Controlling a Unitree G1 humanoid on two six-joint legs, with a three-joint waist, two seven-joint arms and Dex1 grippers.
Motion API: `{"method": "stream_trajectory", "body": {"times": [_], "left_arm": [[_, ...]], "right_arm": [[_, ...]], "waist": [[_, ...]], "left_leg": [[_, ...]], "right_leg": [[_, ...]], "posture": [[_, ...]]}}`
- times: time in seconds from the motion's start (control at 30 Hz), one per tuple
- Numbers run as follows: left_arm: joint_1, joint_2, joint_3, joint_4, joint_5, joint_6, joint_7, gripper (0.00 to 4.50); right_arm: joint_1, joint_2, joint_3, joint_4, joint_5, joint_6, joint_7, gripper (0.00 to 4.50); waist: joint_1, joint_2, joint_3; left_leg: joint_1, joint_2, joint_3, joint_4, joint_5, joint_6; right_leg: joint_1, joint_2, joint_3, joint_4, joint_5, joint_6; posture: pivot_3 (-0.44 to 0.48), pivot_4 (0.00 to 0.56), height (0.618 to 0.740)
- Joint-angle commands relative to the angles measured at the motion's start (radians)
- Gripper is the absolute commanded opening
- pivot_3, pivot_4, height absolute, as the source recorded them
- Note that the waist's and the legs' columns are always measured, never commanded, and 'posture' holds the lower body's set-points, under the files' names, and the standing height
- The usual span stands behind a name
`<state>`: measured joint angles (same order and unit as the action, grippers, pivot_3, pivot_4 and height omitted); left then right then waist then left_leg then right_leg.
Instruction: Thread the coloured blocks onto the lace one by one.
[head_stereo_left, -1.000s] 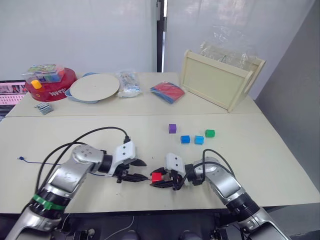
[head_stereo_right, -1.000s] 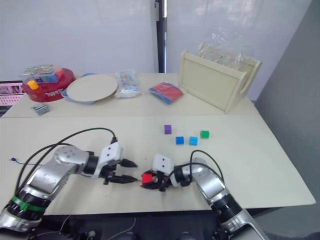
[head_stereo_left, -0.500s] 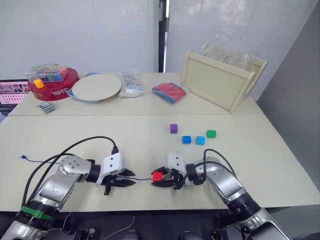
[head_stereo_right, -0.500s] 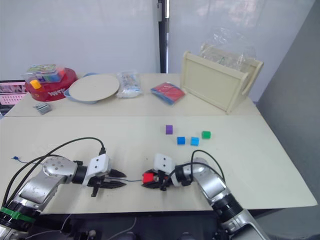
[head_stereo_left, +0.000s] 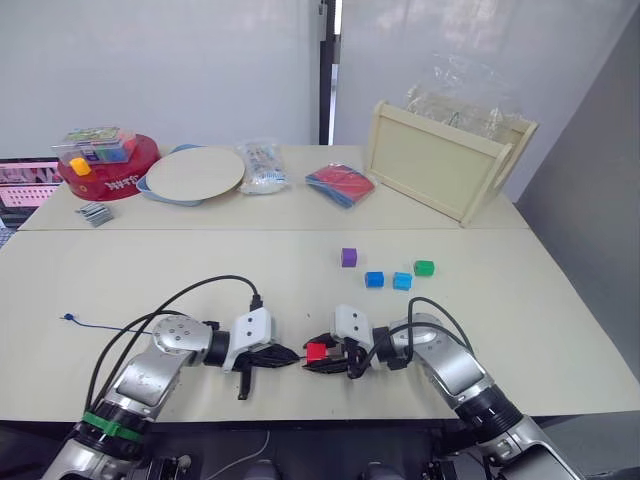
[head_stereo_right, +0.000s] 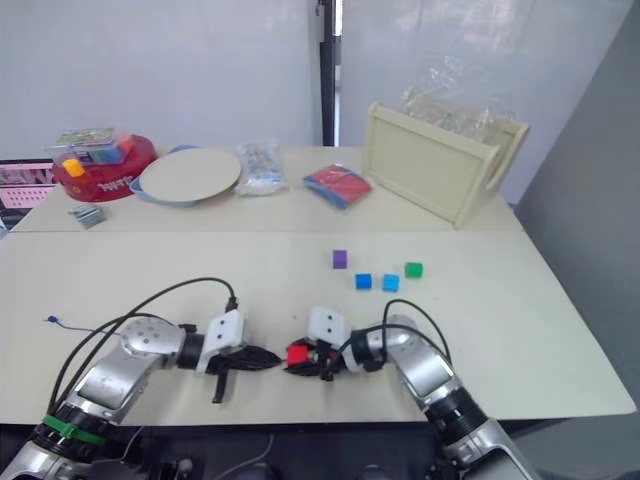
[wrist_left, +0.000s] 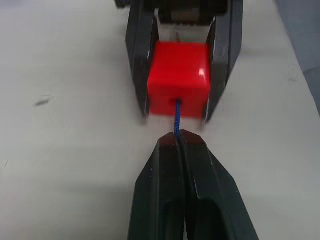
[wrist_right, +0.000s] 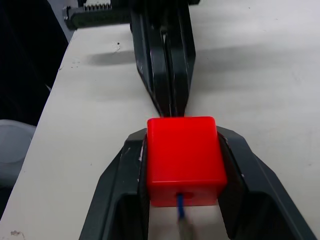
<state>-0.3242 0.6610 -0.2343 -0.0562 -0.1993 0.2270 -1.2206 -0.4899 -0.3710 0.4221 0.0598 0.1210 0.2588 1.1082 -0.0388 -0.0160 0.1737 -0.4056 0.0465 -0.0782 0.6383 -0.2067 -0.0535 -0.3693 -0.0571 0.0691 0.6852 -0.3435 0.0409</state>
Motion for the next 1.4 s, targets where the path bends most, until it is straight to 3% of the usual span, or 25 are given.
{"method": "stream_trajectory", "body": {"times": [0.03, 0.27, 0.43, 0.47, 0.63, 0.67, 0.7, 0.97, 1.17, 1.27, 1.4], "left_arm": [[-0.024, 0.001, 0.010, -0.070, -0.017, 0.036, 0.016, 0.05], [-0.007, 0.044, 0.029, -0.110, -0.024, 0.087, 0.019, 0.05], [-0.004, 0.068, 0.046, -0.134, -0.046, 0.111, 0.009, 1.51], [-0.005, 0.077, 0.052, -0.141, -0.054, 0.124, 0.007, 1.88], [-0.012, 0.120, 0.049, -0.164, -0.078, 0.172, -0.014, 3.50], [-0.015, 0.125, 0.043, -0.164, -0.075, 0.171, -0.018, 3.54], [-0.017, 0.125, 0.038, -0.162, -0.073, 0.169, -0.018, 3.54], [-0.127, -0.047, -0.109, -0.063, 0.019, 0.132, 0.044, 3.54], [-0.123, -0.095, -0.155, -0.022, 0.051, 0.131, 0.058, 3.54], [-0.125, -0.104, -0.160, -0.015, 0.054, 0.124, 0.055, 2.76], [-0.130, -0.102, -0.158, -0.005, 0.058, 0.118, 0.047, 1.39]], "right_arm": [[0.005, -0.005, -0.002, -0.015, -0.002, 0.014, -0.006, 1.19], [0.005, -0.006, -0.005, -0.026, 0.009, 0.034, 0.002, 1.19], [0.013, -0.007, -0.020, -0.042, 0.026, 0.043, -0.004, 1.19], [0.013, -0.009, -0.024, -0.046, 0.030, 0.046, -0.003, 2.25], [0.015, -0.036, -0.063, -0.099, 0.068, 0.076, 0.006, 3.88], [0.016, -0.043, -0.072, -0.111, 0.075, 0.081, 0.008, 4.29], [0.021, -0.052, -0.080, -0.124, 0.083, 0.083, 0.009, 4.48], [0.112, -0.227, -0.179, -0.231, 0.133, 0.075, 0.059, 4.48], [0.138, -0.251, -0.172, -0.208, 0.087, 0.017, 0.033, 4.48], [0.147, -0.248, -0.173, -0.191, 0.083, -0.002, 0.027, 4.50], [0.149, -0.245, -0.173, -0.184, 0.086, -0.011, 0.028, 4.50]], "waist": [[-0.003, 0.000, 0.000], [-0.003, 0.000, 0.000], [-0.003, 0.000, 0.000], [-0.003, 0.000, 0.000], [-0.003, 0.000, 0.000], [-0.002, 0.000, 0.000], [-0.002, 0.000, 0.000], [0.023, 0.000, 0.001], [0.003, 0.000, 0.000], [0.003, 0.000, 0.001], [0.004, 0.000, 0.000]], "left_leg": [[0.000, 0.000, 0.000, 0.000, 0.000, 0.000], [0.000, 0.000, 0.000, 0.000, 0.000, 0.000], [0.000, 0.000, 0.000, 0.000, 0.000, 0.000], [0.000, 0.000, 0.000, 0.000, 0.000, 0.000], [0.000, 0.000, 0.000, 0.000, 0.000, 0.000], [0.000, 0.000, 0.000, 0.000, 0.000, 0.000], [-0.001, 0.000, 0.000, 0.000, 0.000, 0.000], [-0.002, -0.001, 0.000, 0.001, 0.000, 0.000], [-0.001, 0.001, 0.000, 0.001, -0.001, 0.001], [-0.001, -0.001, 0.000, 0.001, -0.001, 0.001], [-0.002, -0.001, 0.000, 0.002, -0.001, 0.001]], "right_leg": [[0.000, 0.000, 0.000, 0.000, 0.000, 0.000], [0.000, 0.000, 0.000, 0.000, 0.000, 0.000], [0.000, 0.000, 0.000, 0.000, 0.000, 0.000], [0.000, 0.000, 0.000, 0.000, 0.000, 0.000], [0.000, 0.000, 0.000, 0.000, 0.000, 0.000], [0.000, 0.000, 0.000, 0.000, 0.000, 0.000], [0.000, 0.000, 0.000, 0.000, 0.000, 0.000], [0.000, -0.001, 0.000, -0.002, 0.000, 0.000], [0.000, 0.001, 0.001, -0.002, 0.000, 0.000], [0.000, 0.000, 0.001, -0.002, 0.000, 0.000], [0.000, 0.000, 0.001, -0.002, 0.000, 0.000]], "posture": [[0.000, 0.150, 0.740], [0.000, 0.150, 0.740], [0.000, 0.150, 0.740], [0.000, 0.150, 0.740], [0.000, 0.150, 0.740], [0.000, 0.150, 0.740], [0.000, 0.150, 0.740], [0.000, 0.150, 0.740], [0.000, 0.150, 0.740], [0.000, 0.150, 0.740], [0.000, 0.150, 0.740]]}}
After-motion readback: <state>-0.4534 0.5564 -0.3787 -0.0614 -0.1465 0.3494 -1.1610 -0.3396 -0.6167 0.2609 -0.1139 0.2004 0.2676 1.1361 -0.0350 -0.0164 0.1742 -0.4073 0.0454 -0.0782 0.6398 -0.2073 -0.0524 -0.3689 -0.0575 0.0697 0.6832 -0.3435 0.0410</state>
